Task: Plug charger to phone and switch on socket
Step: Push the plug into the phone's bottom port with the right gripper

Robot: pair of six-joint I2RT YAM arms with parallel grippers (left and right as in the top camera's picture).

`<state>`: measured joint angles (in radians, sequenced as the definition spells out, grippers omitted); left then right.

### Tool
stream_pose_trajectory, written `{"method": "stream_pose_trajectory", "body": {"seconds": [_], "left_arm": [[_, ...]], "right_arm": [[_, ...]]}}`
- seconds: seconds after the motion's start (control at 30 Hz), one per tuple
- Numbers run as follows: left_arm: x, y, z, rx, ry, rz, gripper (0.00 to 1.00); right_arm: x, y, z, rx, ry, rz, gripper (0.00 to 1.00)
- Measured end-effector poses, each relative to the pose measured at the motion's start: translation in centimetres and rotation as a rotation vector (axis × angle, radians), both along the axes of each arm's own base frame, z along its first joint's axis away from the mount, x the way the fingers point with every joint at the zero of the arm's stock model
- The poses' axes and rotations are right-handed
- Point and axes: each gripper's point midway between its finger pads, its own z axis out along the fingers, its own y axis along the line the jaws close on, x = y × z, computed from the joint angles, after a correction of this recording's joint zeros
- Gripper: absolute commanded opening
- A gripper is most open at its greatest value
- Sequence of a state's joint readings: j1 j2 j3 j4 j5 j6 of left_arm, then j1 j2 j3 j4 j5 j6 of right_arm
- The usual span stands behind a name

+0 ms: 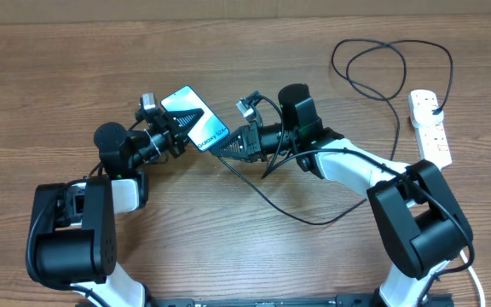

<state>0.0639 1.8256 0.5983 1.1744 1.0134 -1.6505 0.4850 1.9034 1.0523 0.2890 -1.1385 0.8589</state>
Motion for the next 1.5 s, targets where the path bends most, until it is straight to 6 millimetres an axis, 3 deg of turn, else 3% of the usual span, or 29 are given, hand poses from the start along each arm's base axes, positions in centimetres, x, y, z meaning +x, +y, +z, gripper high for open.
{"method": "stream_pose_trajectory", "body": {"seconds": [0.3,1.5], "left_arm": [[0.8,2.8,0.0,0.001,0.0,0.074,0.05],[0.8,2.7,0.0,0.003,-0.003,0.073,0.04]], "right_arm": [[0.2,-0.5,0.2,0.01,0.004,0.003,0.04],[0.7,0.0,1.0,0.034,-0.017,-0.014,0.04]]}}
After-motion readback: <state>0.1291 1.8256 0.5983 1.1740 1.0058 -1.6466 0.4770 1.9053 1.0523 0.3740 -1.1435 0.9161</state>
